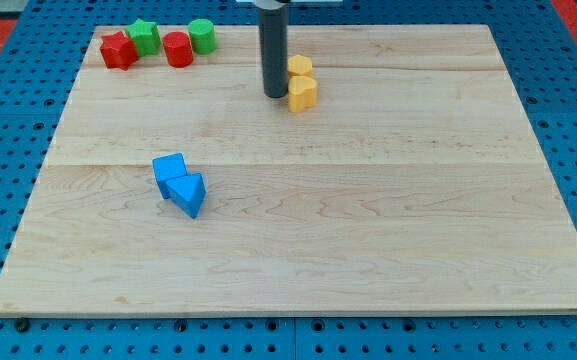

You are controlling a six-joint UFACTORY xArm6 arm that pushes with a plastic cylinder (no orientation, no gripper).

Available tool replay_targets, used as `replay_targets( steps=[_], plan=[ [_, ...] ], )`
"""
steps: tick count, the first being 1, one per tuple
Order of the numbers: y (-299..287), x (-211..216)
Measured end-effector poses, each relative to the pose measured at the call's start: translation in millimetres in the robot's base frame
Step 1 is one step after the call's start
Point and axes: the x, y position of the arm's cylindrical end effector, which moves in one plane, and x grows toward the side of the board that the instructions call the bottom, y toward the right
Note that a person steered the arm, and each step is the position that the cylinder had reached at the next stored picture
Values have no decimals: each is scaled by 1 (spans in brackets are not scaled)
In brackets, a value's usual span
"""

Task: Nudge the group of blocks abit right

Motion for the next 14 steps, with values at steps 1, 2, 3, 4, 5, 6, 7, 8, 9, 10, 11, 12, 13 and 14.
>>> replay_targets(
  steps=[1,2,3,4,5,6,7,8,9,10,11,12,13,14],
  plan=[
    [-69,0],
    [-141,-5],
    [-252,-12],
    [-291,-44],
    [-289,-83],
    [-278,-98],
    [-176,-72],
    [-145,-27],
    [-196,-37],
    [-208,-93],
    [-153,-132],
    [-102,-111],
    [-120,-48],
    [-132,-69]
  ],
)
